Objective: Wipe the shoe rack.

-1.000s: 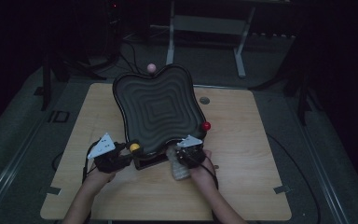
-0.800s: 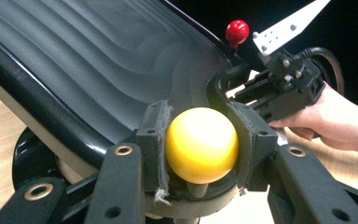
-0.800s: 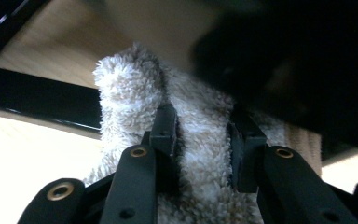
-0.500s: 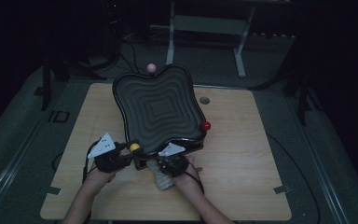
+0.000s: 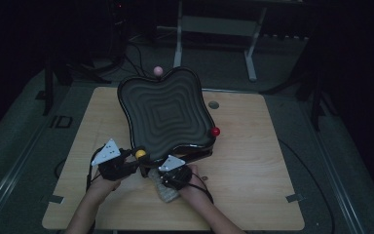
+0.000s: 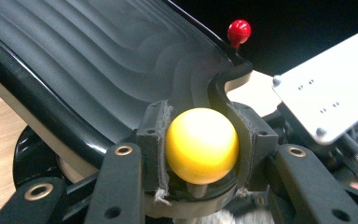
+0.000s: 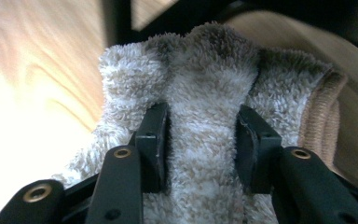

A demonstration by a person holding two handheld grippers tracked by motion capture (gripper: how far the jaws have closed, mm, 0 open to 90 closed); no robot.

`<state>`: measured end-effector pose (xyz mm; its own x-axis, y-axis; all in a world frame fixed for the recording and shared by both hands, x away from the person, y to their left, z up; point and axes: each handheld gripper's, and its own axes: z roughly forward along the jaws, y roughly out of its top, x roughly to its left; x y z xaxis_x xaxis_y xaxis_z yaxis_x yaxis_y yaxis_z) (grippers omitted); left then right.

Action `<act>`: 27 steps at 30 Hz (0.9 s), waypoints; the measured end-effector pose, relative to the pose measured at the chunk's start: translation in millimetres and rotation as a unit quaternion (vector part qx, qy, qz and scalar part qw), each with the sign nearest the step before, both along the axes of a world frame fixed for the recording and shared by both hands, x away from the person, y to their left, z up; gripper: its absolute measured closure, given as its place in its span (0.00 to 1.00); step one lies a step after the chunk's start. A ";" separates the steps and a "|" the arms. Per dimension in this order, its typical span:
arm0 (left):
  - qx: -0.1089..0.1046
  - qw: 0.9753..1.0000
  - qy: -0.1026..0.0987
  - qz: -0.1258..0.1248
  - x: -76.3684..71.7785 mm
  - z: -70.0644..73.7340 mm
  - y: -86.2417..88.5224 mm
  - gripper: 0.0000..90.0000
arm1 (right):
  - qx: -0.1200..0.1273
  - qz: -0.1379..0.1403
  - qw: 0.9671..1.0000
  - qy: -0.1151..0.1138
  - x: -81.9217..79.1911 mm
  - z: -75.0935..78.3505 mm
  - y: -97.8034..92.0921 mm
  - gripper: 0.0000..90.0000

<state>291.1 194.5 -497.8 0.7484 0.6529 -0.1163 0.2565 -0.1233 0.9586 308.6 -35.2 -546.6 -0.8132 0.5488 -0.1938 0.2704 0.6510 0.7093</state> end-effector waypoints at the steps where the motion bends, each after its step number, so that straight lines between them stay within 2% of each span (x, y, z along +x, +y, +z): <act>1: 0.001 1.000 0.000 -0.001 0.1 0.1 0.1 0.67 | 0.001 -0.006 1.000 0.002 2.3 0.3 -4.8 0.64; 7: -0.001 1.000 0.000 -0.002 0.5 -0.1 0.3 0.67 | 0.004 -0.053 0.999 0.010 21.3 1.7 -41.0 0.60; 10: -0.002 1.000 0.000 -0.002 0.5 -0.2 0.1 0.67 | 0.004 -0.080 0.997 0.009 29.7 1.8 -60.9 0.59; 13: -0.001 1.000 0.000 -0.002 0.5 -0.1 -0.4 0.67 | 0.014 -0.111 0.994 0.006 36.9 0.4 -82.1 0.59; 16: -0.002 1.000 -0.001 -0.002 0.6 -0.2 -0.4 0.67 | 0.021 -0.126 0.992 0.015 42.6 1.2 -97.9 0.61; 19: -0.003 1.000 -0.001 -0.002 0.5 -0.5 -0.4 0.67 | 0.028 -0.129 0.991 0.022 41.9 0.5 -100.9 0.60; 22: -0.004 1.000 0.000 -0.003 0.9 -0.5 -0.2 0.67 | 0.039 -0.143 0.988 0.030 37.9 -1.6 -97.6 0.60; 24: -0.004 1.000 0.001 -0.004 1.0 -0.5 0.0 0.67 | 0.040 -0.134 0.990 0.033 35.3 -2.4 -94.3 0.60; 27: -0.003 1.000 0.001 -0.004 1.1 -0.3 0.0 0.67 | 0.041 -0.132 0.990 0.037 32.8 -2.2 -89.2 0.61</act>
<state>292.2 194.5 -498.0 0.7538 0.6456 -0.1225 0.2579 -0.1191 0.9588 341.4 -124.4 -548.8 -0.6491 0.7560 -0.0849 0.4765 0.4910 0.7293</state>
